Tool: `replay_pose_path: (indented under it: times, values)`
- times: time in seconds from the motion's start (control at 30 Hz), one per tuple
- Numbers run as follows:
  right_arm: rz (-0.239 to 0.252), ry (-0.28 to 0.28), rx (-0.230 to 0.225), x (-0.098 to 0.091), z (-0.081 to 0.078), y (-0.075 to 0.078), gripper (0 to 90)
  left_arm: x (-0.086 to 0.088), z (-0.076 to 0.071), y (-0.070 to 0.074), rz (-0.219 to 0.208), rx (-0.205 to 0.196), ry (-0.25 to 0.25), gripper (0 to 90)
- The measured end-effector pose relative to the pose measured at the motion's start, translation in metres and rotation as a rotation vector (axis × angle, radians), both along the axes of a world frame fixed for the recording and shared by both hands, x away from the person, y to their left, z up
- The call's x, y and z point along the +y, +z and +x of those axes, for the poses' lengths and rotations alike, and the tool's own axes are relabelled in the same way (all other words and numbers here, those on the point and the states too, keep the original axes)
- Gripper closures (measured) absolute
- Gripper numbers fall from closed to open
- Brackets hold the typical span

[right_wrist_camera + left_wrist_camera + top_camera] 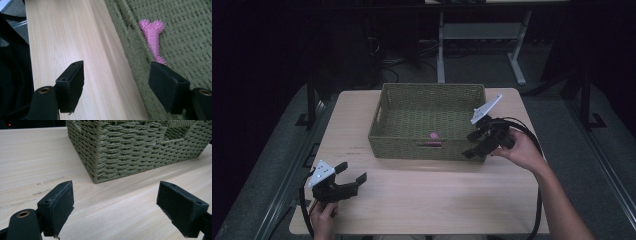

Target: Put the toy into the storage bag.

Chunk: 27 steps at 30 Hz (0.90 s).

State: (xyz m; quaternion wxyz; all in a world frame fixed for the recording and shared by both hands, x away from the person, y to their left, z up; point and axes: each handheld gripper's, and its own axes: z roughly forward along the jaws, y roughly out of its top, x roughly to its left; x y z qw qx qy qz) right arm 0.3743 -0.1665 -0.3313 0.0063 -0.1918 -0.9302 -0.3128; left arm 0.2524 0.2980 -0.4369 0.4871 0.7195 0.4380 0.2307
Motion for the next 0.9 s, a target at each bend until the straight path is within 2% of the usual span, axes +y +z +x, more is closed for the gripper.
replay_pose_path:
  times: [0.43,0.67,0.9]
  values:
    - [0.006,-0.010,0.004,-0.003,-0.011,-0.012,25.9,0.000,0.000,0.000,-0.002,0.001,0.001,13.8]
    - [0.016,-0.022,0.015,-0.006,-0.018,-0.026,25.5,-0.001,0.000,0.000,0.003,0.000,-0.002,13.8]
    - [-0.001,-0.017,0.017,-0.006,-0.021,-0.037,24.7,-0.001,0.000,0.000,0.001,0.003,-0.001,13.8]
